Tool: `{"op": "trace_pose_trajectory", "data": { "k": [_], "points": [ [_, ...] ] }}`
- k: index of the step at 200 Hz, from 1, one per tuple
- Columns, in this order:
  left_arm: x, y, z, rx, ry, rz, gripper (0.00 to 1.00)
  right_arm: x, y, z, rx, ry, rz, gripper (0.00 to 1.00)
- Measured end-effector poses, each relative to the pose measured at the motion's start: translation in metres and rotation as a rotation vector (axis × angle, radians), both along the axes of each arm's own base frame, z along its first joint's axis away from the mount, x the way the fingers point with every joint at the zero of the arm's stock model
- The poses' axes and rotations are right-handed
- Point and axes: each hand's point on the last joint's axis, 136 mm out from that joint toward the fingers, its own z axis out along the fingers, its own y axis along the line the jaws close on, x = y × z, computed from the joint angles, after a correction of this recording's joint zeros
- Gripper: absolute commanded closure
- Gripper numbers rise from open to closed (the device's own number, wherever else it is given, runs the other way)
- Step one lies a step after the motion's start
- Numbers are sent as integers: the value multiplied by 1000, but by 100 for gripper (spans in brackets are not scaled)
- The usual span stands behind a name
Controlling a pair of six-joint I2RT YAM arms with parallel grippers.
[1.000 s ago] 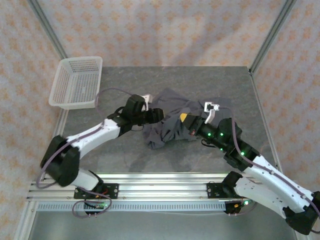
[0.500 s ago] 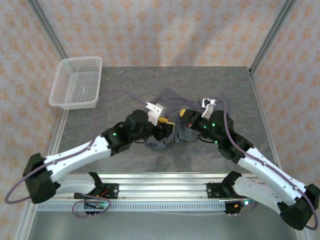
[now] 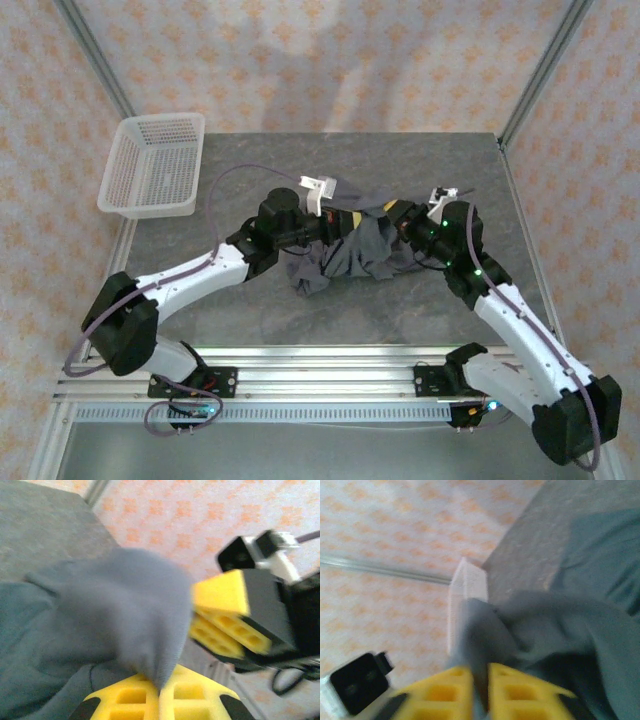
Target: Fold the inside-out t-shirt
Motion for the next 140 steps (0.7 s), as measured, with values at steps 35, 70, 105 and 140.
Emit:
{"op": "trace_pose_trajectory", "data": {
  "k": [35, 70, 105, 140],
  "points": [
    [-14, -6, 3, -45, 64, -78, 100, -18, -16, -14, -103, 25, 20, 41],
    [-20, -6, 8, -57, 66, -100, 100, -46, -29, -25, -180, -85, 24, 34],
    [-22, -5, 13, -63, 60, -110, 100, -29, -21, -87, -189, 64, 42, 29],
    [-26, -3, 13, -53, 61, -112, 100, -2, 6, -110, -36, 175, 88, 29]
  ]
}}
